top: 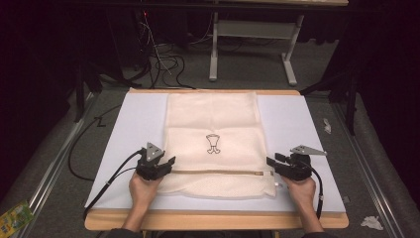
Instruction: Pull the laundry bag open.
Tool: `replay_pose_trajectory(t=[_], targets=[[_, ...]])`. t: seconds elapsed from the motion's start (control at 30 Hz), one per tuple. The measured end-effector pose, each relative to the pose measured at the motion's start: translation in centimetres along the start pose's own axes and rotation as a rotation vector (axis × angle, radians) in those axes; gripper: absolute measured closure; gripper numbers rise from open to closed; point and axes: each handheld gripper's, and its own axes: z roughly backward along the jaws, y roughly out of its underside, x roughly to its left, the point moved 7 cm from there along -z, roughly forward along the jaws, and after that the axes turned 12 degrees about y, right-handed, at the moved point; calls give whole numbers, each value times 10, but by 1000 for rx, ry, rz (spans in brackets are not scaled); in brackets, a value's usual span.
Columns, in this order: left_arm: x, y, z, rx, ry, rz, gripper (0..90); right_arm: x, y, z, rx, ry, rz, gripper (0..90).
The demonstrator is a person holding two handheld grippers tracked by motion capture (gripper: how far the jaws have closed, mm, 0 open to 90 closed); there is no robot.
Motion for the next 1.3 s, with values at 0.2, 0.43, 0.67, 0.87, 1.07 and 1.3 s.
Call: replay_pose_trajectory(t=[0.2, 0.43, 0.67, 0.87, 1.07, 1.3], targets=[[-21, -3, -7, 23, 20, -43, 509, 2, 8, -5, 54, -17, -1, 508], [-40, -8, -17, 15, 63, -48, 507, 9, 11, -10, 76, -43, -10, 505], [-58, -18, -30, -4, 113, -53, 503, 15, 10, -17, 89, -33, 9, 467], [-73, -26, -43, 3, 139, -72, 502, 20, 9, -23, 118, -15, 19, 423], [-85, -32, -59, 23, 171, -87, 503, 28, 8, -24, 146, -28, 38, 430], [-89, -29, -74, 53, 179, -82, 507, 27, 10, -21, 162, -47, 34, 473]])
